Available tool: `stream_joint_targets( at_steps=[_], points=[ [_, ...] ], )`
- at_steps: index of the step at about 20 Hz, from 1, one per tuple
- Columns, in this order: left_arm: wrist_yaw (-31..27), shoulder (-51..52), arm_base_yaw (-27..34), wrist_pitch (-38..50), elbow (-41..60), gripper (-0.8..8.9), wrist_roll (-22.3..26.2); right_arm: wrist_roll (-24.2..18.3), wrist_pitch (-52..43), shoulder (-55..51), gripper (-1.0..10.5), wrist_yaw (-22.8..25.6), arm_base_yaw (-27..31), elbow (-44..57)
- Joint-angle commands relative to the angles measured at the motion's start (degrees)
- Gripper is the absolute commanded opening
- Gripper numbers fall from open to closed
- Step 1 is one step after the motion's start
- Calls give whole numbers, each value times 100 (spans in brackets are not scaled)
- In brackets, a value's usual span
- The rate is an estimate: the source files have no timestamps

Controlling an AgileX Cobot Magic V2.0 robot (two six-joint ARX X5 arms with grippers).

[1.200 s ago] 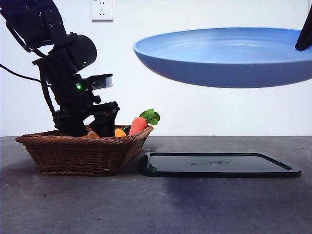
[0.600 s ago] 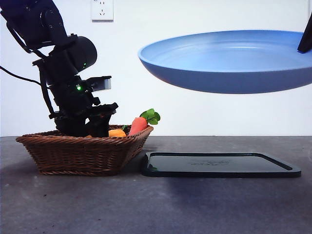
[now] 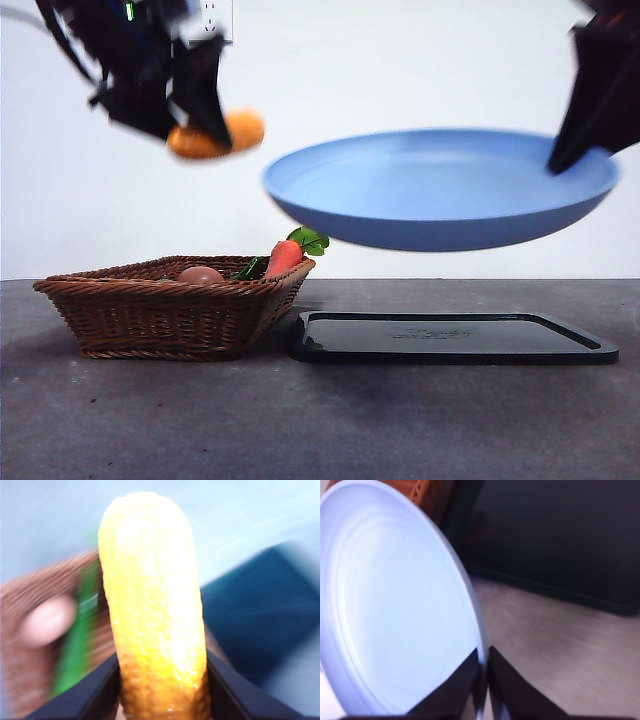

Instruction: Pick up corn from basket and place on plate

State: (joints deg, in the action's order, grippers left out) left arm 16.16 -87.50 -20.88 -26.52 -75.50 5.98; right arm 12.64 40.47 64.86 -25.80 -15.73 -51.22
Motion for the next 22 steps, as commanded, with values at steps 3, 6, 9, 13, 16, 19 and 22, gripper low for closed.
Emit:
stream_joint_targets(
  at_steps=[3,6,9,13,16,19,22],
  points=[
    [960,308,-518,-599,-131,164,-85,531,-798,975,2,-442,-17,-85],
    [955,133,-1038,-1071,-125,164,291,761,-1145,1488,2,-802,33,-98],
    [929,-227,-1449,-1318,-125,164,522,820,-1292,1679,2,-988,68,-98],
    [887,-778,-1740,-1344,-125,164,667,813,-1261,1676,2,-1080,164,-98],
    [885,-1115,-1845,-1333,-125,165,688,793,-1255,1676,2,-1185,223,-98],
    [885,-1268,-1862,-1340,-125,199,684,785,-1257,1676,2,-1185,227,-98],
    [885,-1270,-1880,-1335,-127,309,673,763,-1257,1679,2,-1172,227,-98]
  ],
)
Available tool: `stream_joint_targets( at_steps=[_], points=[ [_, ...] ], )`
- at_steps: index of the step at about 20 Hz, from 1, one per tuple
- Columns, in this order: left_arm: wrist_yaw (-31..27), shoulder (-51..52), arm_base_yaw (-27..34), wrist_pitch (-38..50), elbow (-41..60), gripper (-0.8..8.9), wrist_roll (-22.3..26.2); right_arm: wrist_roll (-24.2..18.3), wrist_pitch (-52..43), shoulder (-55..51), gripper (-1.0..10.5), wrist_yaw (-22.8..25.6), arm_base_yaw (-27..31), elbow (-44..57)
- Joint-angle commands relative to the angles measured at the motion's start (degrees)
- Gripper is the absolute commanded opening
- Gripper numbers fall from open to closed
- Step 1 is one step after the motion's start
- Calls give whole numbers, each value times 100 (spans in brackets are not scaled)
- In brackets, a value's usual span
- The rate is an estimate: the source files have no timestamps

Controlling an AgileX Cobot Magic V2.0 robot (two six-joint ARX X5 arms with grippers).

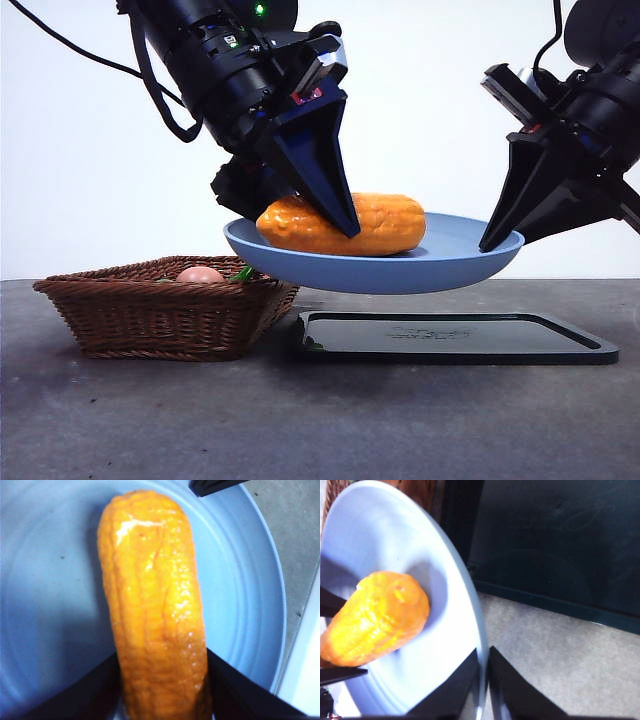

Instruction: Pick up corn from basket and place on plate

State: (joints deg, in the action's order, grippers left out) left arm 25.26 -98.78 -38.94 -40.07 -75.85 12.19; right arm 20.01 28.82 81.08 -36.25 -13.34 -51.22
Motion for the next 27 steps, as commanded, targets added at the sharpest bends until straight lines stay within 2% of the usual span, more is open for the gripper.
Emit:
stream_joint_targets(
  at_steps=[1,7,12,18,23,27],
  points=[
    [-24,-142,-72,20,-92,319,26,11,-92,57,2,-125,-4,-98],
    [-20,11,-72,-131,-302,319,-28,-9,-94,57,2,-120,46,-98],
    [-20,313,-33,-557,-1088,318,-105,-9,-168,57,2,-105,225,-98],
    [-20,579,48,-1003,-2103,317,-146,66,-448,98,2,-105,741,-98],
    [-20,846,50,-1008,-2302,316,-264,79,-568,675,2,-109,1217,-367],
    [-20,890,50,-1097,-2302,316,-369,74,-566,1515,2,-107,1344,-935]
  ],
)
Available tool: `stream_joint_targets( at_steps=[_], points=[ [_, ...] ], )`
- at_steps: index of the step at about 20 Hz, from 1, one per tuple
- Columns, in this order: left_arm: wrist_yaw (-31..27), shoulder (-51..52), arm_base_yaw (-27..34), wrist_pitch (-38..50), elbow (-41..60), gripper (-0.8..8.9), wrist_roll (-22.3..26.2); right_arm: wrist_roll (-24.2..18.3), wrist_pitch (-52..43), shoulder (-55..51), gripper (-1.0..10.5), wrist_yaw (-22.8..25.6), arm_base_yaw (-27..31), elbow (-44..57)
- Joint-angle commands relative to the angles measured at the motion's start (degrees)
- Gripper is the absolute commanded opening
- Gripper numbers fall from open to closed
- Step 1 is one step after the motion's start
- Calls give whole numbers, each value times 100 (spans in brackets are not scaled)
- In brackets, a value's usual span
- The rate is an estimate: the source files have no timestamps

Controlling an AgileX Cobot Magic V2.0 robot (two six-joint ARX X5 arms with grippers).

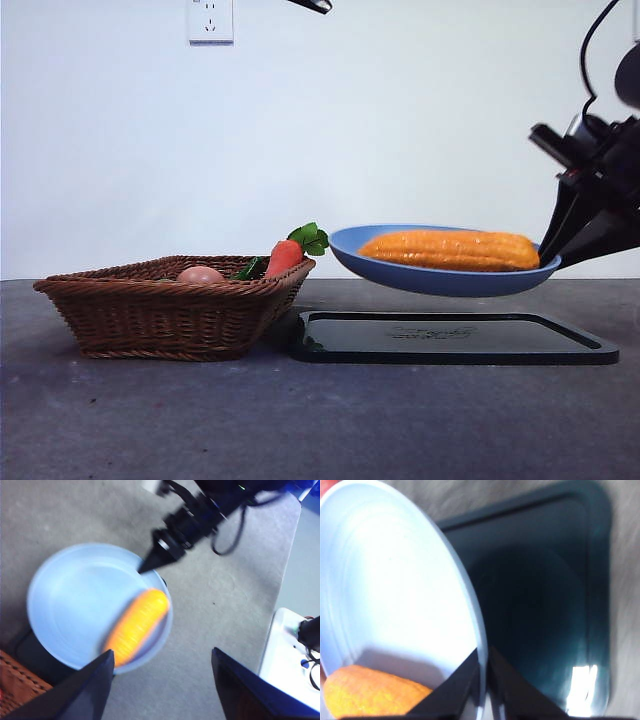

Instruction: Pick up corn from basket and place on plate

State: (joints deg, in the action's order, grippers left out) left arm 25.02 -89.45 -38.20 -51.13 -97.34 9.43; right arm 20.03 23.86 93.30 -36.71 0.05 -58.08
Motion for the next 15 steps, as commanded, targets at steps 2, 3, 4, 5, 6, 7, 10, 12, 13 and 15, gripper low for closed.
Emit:
stream_joint_targets(
  at_steps=[2,3,4,5,6,7,10,12,13,15],
  points=[
    [4,-44,-24,-35,-153,316,-118,74,-22,706,2,-61,4,-566],
    [4,-44,-24,-28,-153,316,-118,72,13,927,2,-63,4,-728],
    [4,-44,-24,-28,-153,316,-118,70,44,1062,2,-61,4,-833],
    [4,-44,-24,-31,-153,316,-138,70,42,1211,2,-57,2,-918],
    [4,-44,-24,-33,-153,316,-155,70,48,1300,2,-59,2,-968],
    [4,-44,-24,-31,-153,316,-155,68,52,1362,2,-55,2,-979],
    [4,-44,-24,-17,-153,316,-153,-68,153,1397,2,179,2,-979],
    [4,-44,-24,-2,-153,316,-151,-157,282,1397,2,238,2,-979],
    [4,-44,-24,0,-153,316,-153,-275,378,1397,2,286,0,-977],
    [4,-44,-24,-17,-153,316,-155,-315,426,1397,2,540,-22,-977]
  ],
)
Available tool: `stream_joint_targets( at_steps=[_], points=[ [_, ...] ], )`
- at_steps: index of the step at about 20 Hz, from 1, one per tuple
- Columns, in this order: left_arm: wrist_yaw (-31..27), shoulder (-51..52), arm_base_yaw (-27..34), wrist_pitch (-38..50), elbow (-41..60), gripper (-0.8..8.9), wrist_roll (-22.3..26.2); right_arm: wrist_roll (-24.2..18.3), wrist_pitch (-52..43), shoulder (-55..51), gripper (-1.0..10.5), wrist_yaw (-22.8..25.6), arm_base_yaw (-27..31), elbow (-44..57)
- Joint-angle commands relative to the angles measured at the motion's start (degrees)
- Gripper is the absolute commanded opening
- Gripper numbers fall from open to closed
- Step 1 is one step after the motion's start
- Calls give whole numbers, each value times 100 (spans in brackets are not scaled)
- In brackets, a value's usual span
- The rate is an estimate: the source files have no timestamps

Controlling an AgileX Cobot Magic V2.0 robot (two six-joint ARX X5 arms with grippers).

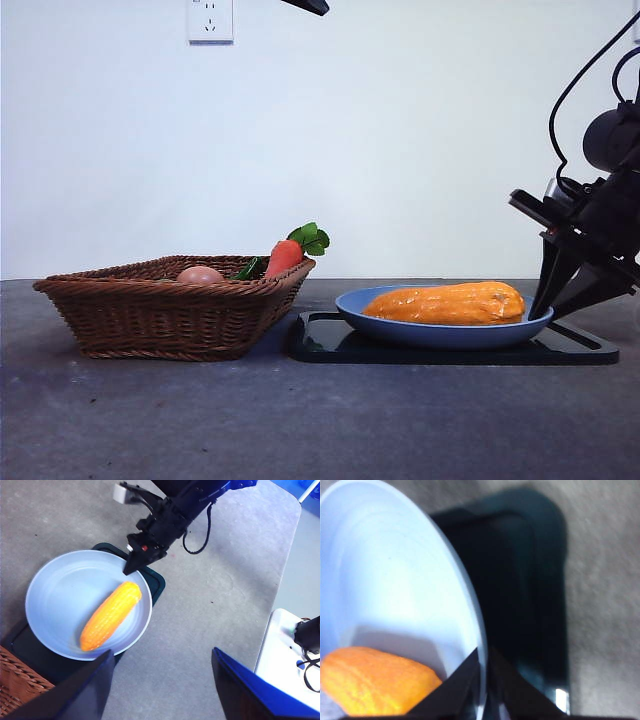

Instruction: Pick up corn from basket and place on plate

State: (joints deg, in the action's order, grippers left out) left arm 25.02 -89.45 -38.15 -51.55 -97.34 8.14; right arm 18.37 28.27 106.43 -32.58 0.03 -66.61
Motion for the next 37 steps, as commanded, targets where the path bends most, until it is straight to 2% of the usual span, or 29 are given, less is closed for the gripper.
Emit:
stream_joint_targets(
  at_steps=[1,3,6,8,10,12,18,24,26,29,31,34,35,37],
  points=[
    [4,-44,-28,11,-153,316,-24,-155,-17,83,2,105,-28,-125],
    [4,-44,-28,15,-153,316,-24,-203,-17,83,6,70,-28,-125],
    [4,-44,-26,20,-153,316,-22,-240,11,55,165,24,-28,-129],
    [4,-44,-26,22,-153,316,-22,-251,22,-46,224,-136,-26,-133],
    [4,-44,-26,17,-153,316,-22,-251,125,-343,226,-136,17,-136],
    [4,-44,-26,17,-153,316,-22,-271,295,-785,226,63,70,-136],
    [4,-44,-26,7,-153,313,-20,-723,1209,-2518,226,151,118,-133],
    [4,-44,-26,-125,-153,312,-4,-1480,2702,-3989,222,197,-520,-127],
    [4,-44,-26,-203,-153,307,-4,-1572,3080,-4301,215,483,-763,-118],
    [4,-46,-22,-319,-153,224,-4,-1580,3316,-4616,188,890,-1158,-20],
    [4,-46,-15,-378,-153,160,-4,-1580,3305,-4763,154,903,-1322,170],
    [4,-46,-15,-463,-153,25,-4,-1580,3204,-4857,39,896,-1453,538],
    [4,-46,-15,-466,-153,4,-4,-1580,3095,-4859,3,879,-1499,695],
    [4,-46,-15,-479,-153,4,-4,-1580,2911,-4857,2,859,-1587,981]
  ],
)
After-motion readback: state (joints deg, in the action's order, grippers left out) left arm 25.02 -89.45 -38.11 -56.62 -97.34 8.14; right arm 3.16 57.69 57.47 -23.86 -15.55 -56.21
